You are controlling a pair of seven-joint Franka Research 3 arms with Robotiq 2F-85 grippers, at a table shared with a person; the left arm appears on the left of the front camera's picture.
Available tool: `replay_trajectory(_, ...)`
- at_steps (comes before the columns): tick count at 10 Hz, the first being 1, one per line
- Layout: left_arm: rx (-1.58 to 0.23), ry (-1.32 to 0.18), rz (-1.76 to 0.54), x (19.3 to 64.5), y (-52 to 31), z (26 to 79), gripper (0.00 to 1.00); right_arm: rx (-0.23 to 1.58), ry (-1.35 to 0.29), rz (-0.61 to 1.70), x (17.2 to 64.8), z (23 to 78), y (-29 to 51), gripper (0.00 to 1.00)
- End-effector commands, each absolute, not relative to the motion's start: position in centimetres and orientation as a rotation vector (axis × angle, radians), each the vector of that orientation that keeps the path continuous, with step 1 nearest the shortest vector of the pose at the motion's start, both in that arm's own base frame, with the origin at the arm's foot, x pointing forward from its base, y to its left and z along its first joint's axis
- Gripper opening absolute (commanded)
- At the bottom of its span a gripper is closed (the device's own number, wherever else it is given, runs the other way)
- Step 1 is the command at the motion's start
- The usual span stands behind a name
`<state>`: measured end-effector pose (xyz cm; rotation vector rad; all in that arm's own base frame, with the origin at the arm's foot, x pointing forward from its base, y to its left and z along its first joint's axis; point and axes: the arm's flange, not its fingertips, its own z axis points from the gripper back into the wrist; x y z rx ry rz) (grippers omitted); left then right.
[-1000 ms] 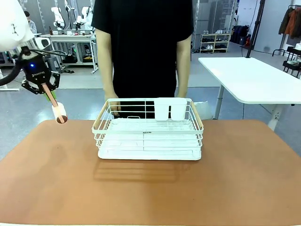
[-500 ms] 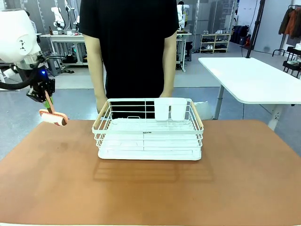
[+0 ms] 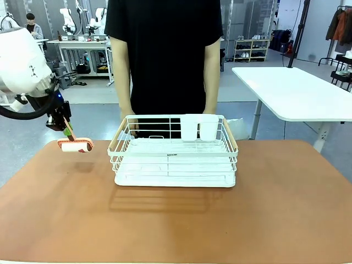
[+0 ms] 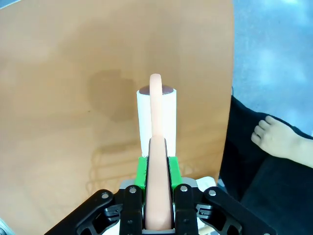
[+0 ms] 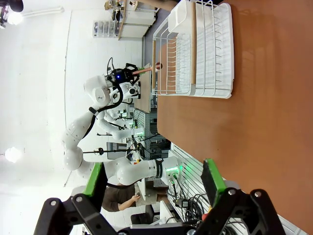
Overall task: Clean the table.
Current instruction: Place the Lint Roller down when the Dish drying rack is positioned in the middle of the table.
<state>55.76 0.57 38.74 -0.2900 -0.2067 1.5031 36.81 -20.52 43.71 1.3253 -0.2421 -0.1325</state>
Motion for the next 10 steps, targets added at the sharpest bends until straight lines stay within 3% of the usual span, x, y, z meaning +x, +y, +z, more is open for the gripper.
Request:
replay_trajectory(1,-0.323,-0.203,1.457,54.6,0.6,37.8,0.21,1.336,-0.246,-0.133,36.6,44.0,-20.3,1.0)
replay_trajectory(8,-0.346,-0.218,1.476,53.7,0.6,34.7,0.21,1.336,-0.246,-0.133,36.6,44.0,-20.3,1.0)
replay_trajectory(9,-0.338,-0.215,1.463,53.4,0.5,34.8,0.34,1.336,-0.246,-0.133,36.6,44.0,-20.3,1.0)
replay_trajectory(10,-0.34,-0.205,1.459,53.2,0.5,35.0,0.6,1.336,-0.246,-0.133,36.6,44.0,-20.3,1.0)
